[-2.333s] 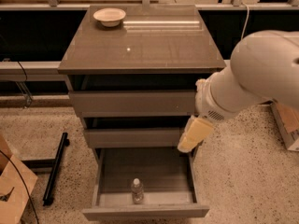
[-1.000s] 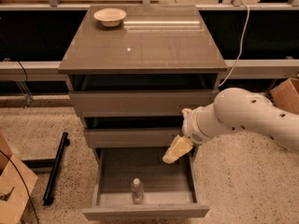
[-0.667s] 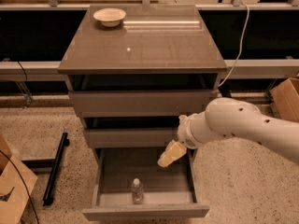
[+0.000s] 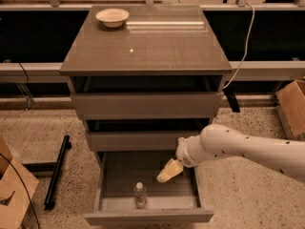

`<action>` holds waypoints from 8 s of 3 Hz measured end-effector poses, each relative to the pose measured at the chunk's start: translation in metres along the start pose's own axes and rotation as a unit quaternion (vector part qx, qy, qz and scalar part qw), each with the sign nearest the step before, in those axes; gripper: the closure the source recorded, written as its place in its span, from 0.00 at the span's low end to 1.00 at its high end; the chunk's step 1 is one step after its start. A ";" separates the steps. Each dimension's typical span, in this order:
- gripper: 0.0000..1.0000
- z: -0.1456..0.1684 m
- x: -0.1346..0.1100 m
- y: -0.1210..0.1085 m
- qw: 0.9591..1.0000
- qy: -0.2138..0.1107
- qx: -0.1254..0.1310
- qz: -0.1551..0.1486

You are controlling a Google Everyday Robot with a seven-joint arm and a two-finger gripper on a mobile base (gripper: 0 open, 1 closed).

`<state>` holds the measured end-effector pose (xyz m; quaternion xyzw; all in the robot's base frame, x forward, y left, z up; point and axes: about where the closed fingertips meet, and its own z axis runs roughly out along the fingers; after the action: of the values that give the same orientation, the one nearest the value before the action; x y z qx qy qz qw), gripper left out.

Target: Pick water bottle from bottom drawer and place on counter

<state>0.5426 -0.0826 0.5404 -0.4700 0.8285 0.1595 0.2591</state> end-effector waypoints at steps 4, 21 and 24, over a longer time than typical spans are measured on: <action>0.00 0.125 0.065 -0.008 0.997 0.002 -0.050 0.059; 1.00 -0.127 -0.096 -0.008 0.991 -0.081 -0.085 0.068; 1.00 -0.287 -0.237 -0.041 0.976 -0.191 -0.093 -0.055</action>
Offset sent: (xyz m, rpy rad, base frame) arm 0.0008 -0.0033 -0.0480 0.0267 0.0651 -0.0037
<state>0.5979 -0.0847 0.9106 -0.4982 0.7179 0.3084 0.3759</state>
